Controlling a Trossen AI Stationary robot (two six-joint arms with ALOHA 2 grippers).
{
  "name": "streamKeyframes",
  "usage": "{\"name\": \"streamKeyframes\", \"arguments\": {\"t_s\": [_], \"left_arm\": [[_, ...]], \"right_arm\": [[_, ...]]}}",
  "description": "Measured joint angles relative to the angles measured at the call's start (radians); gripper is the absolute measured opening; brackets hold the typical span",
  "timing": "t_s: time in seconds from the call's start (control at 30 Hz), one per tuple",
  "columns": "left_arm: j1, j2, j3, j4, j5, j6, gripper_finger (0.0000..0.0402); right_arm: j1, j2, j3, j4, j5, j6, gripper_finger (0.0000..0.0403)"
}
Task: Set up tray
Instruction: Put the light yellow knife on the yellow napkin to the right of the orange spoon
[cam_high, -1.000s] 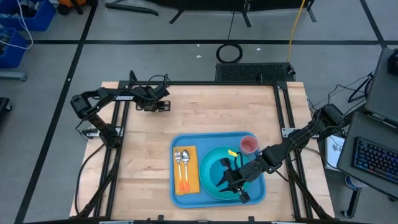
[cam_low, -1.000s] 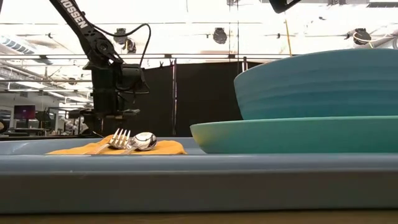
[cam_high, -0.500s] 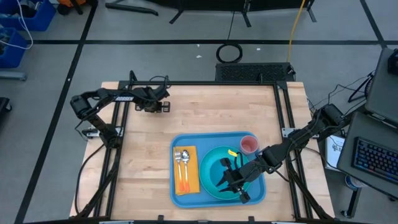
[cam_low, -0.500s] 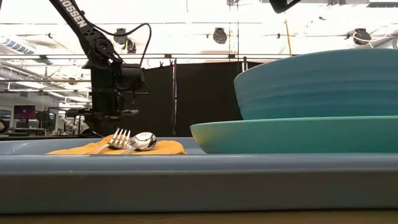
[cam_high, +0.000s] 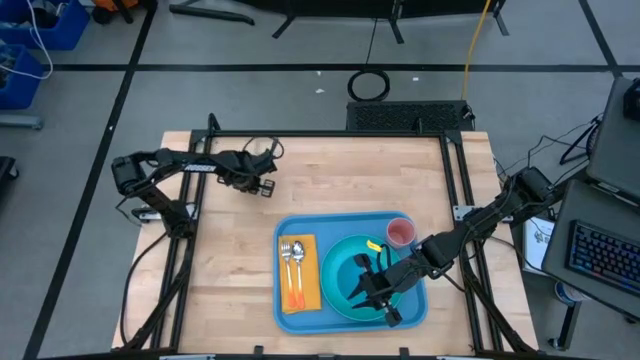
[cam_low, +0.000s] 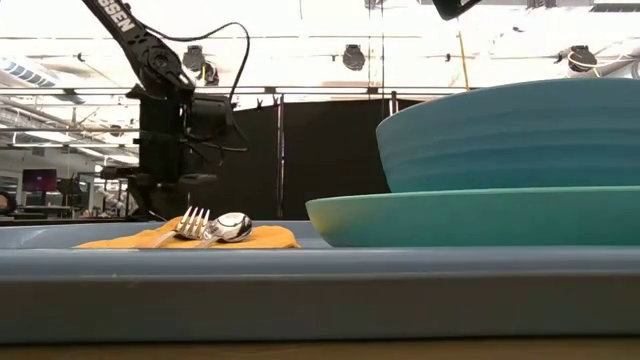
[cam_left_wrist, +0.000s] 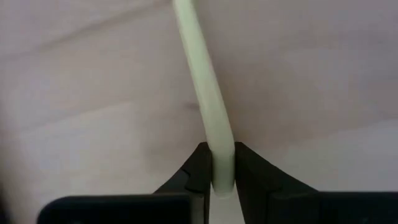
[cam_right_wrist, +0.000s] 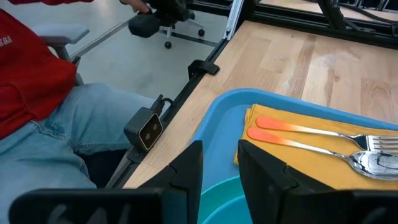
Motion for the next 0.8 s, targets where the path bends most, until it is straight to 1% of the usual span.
{"name": "streamKeyframes", "arguments": {"t_s": [0.1,0.2,0.3,0.43,0.63,0.8], "left_arm": [[-0.031,-0.012,0.002,-0.001,0.019,0.011,0.0047],[-0.064,-0.031,0.002,-0.020,-0.005,-0.001,0.0047],[-0.110,-0.046,0.002,-0.012,-0.002,-0.004,0.0047],[-0.173,-0.074,0.003,-0.009,-0.030,-0.025,0.0047],[-0.305,-0.130,0.003,0.030,-0.032,-0.071,0.0047],[-0.453,-0.176,0.004,0.141,-0.043,-0.113,0.0047]], "right_arm": [[0.000,0.000,0.000,0.004,0.000,0.014,0.0091],[0.000,0.000,0.000,0.004,0.000,0.018,0.0091],[0.000,0.000,0.000,0.005,0.000,0.019,0.0091],[0.000,0.000,0.000,0.005,0.000,0.019,0.0091],[0.000,0.000,0.000,0.004,0.000,0.019,0.0091],[0.000,0.000,0.000,0.004,0.001,0.019,0.0091]]}}
